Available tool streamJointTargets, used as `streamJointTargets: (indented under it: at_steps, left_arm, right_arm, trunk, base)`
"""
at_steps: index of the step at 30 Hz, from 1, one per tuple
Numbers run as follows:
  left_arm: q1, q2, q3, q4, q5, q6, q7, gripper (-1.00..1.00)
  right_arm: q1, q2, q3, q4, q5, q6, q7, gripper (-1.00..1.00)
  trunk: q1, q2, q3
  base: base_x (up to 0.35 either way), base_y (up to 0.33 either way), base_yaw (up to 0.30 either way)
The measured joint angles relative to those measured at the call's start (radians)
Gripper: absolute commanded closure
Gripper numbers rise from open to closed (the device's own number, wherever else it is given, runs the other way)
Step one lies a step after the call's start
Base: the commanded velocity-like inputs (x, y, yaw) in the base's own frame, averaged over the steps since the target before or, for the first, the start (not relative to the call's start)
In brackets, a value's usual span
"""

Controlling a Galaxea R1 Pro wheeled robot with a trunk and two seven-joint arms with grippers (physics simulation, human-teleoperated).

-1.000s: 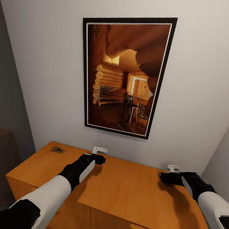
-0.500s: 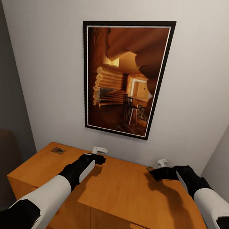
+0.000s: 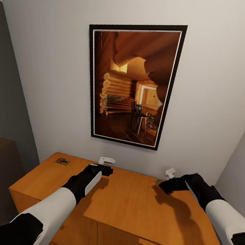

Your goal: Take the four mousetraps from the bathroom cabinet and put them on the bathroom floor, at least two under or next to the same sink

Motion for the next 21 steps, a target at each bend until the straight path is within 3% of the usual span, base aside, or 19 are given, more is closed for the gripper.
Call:
streamJointTargets:
  at_steps: [21]
  left_arm:
    - [0.000,0.000,-0.002,-0.002,0.003,0.000,-0.002,-1.00]
  right_arm:
    - [0.000,0.001,0.017,0.002,-0.005,-0.001,0.004,1.00]
  trunk:
    - [0.000,0.000,0.000]
  base:
    - [0.000,0.000,0.000]
